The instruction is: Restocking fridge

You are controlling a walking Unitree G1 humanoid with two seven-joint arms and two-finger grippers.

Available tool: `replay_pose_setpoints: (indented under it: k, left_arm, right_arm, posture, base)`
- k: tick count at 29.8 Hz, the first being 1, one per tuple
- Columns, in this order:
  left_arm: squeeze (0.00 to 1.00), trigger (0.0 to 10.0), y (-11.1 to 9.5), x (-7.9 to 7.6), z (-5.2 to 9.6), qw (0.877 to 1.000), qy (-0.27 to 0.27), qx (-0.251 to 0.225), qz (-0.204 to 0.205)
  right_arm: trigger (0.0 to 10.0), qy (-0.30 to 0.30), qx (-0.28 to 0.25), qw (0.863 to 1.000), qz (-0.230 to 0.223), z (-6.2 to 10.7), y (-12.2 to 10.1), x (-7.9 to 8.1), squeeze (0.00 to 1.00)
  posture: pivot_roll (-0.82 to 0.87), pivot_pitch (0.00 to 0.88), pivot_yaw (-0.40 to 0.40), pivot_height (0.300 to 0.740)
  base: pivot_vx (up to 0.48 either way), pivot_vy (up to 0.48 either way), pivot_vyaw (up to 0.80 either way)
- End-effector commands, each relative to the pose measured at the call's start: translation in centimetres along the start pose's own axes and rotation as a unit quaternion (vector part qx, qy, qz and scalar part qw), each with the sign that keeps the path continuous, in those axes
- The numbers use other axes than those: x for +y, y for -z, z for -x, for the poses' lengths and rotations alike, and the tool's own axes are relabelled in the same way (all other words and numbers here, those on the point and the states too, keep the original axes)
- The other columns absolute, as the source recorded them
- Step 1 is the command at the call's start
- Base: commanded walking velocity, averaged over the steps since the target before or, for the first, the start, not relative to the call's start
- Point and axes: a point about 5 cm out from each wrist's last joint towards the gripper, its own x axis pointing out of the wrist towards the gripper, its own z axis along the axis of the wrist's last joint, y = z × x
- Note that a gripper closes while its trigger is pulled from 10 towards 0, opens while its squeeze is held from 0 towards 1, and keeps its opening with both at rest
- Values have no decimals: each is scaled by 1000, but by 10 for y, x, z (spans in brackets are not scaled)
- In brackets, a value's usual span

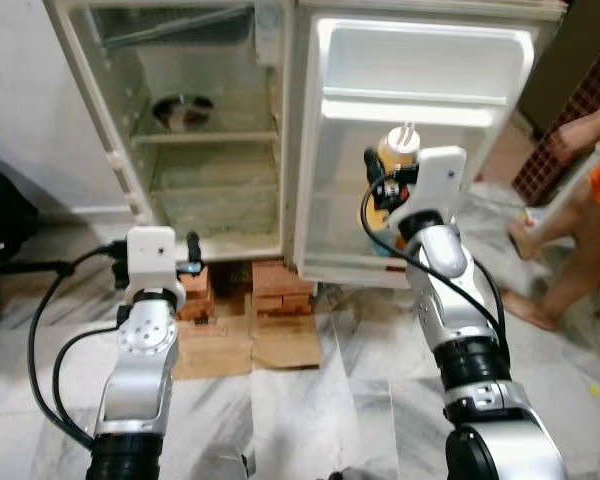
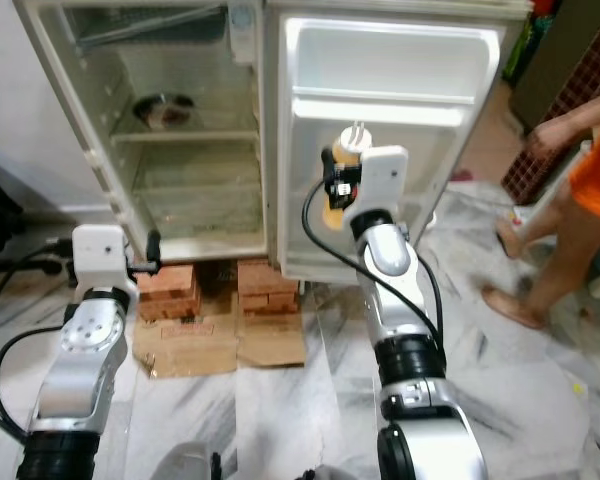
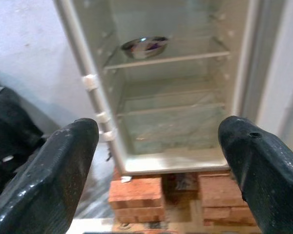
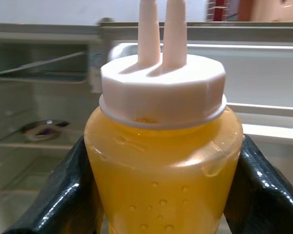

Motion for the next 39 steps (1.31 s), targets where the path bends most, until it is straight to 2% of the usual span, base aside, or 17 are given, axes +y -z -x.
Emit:
replay_pose_setpoints:
  k: [1, 7, 10, 12, 16, 19, 21, 23, 26, 28, 34, 39]
  left_arm:
    - [0, 10000, 2, 3, -2, 1000, -5, 4, -1]
    - [0, 10000, -4, 6, -6, 1000, -5, -9, 10]
    - [0, 10000, -3, 8, -8, 1000, -4, -12, 9]
    - [0, 10000, -7, 8, -9, 1000, -3, -21, 7]
    - [0, 10000, -6, 8, -10, 1000, -10, -18, 11]
    - [0, 10000, -5, 8, -9, 1000, -10, -19, 9]
    - [0, 10000, -5, 10, -9, 1000, -9, -21, 13]
    - [0, 10000, -5, 11, -9, 1000, -8, -20, 13]
    - [0, 10000, -7, 8, -13, 1000, 5, -24, 9]
    - [0, 10000, -15, 7, -18, 999, 8, -38, 6]
    - [0, 10000, -8, 11, -12, 999, -10, -28, 13]
    - [0, 10000, -8, 10, -10, 999, -8, -35, 9]
  right_arm:
    - [10000, 39, -15, 999, 6, -1, -6, -8, 0]
    - [10000, 59, -10, 998, 5, 3, -1, -14, 0]
    - [10000, 50, -14, 999, 1, 0, -2, -12, 0]
    - [10000, 50, -28, 998, 16, -3, -9, -11, 0]
    - [10000, 63, -21, 998, 14, -4, -8, -16, 0]
    - [10000, 115, -25, 992, 44, -1, -9, -32, 0]
    - [10000, 155, -18, 987, 34, -1, -9, -48, 0]
    - [10000, 160, -9, 987, 20, -2, -7, -50, 0]
    - [10000, 145, -15, 989, 25, -5, -8, -44, 0]
    - [10000, 133, -19, 991, 19, -8, -10, -33, 0]
    - [10000, 113, -10, 993, 19, -10, -5, -27, 0]
    - [10000, 93, -12, 995, 15, -13, -8, -20, 0]
  posture:
    - [71, 0, -21, 740]
    - [60, 0, -12, 740]
    - [59, 0, -12, 740]
    - [60, 0, -14, 740]
    - [63, 0, -20, 740]
    - [65, 0, -19, 740]
    - [55, 0, -3, 740]
    - [55, 0, -1, 740]
    - [65, 0, -3, 740]
    - [73, 0, -13, 740]
    - [85, 0, -49, 740]
    - [92, 0, -58, 740]
  base:
    - [0, 0, 0]
    - [0, 0, 0]
    - [0, 0, 0]
    - [0, 0, 0]
    - [0, 0, 0]
    - [0, 0, 0]
    - [0, 0, 0]
    - [0, 0, 0]
    - [0, 0, 0]
    - [0, 0, 0]
    - [0, 0, 0]
    - [293, 0, 0]
